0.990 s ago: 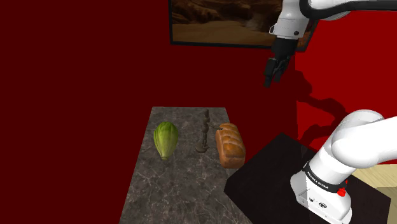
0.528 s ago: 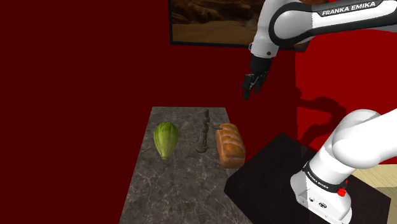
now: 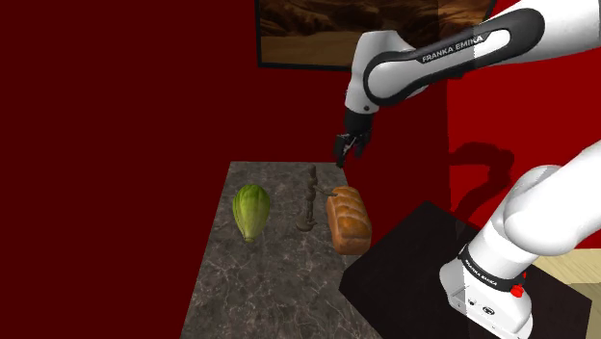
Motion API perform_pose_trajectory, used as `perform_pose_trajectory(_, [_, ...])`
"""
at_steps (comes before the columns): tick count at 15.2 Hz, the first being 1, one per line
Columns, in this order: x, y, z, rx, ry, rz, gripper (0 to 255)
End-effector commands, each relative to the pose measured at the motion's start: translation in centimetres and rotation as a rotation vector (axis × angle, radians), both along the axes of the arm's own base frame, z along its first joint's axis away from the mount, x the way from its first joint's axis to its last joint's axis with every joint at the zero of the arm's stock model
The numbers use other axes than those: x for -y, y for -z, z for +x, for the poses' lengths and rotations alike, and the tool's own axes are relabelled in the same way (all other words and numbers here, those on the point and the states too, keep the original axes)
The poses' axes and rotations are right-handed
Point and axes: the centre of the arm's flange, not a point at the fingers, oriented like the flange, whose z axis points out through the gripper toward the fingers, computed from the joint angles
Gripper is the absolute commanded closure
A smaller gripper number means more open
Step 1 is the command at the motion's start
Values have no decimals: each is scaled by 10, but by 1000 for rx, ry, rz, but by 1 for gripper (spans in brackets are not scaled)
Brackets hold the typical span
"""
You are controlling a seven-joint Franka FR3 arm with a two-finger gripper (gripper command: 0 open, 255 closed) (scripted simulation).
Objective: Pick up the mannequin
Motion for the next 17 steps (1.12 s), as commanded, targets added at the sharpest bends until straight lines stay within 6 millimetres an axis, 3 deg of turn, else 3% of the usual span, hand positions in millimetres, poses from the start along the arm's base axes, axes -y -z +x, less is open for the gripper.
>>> perform_pose_trajectory(1, [-10, 24, 12, 6, 0, -1, 0])
perform_pose_trajectory(8, [-47, 91, 62, 22, 0, -5, 0])
perform_pose_trajectory(17, [-47, 132, 62, 23, 0, -5, 0])
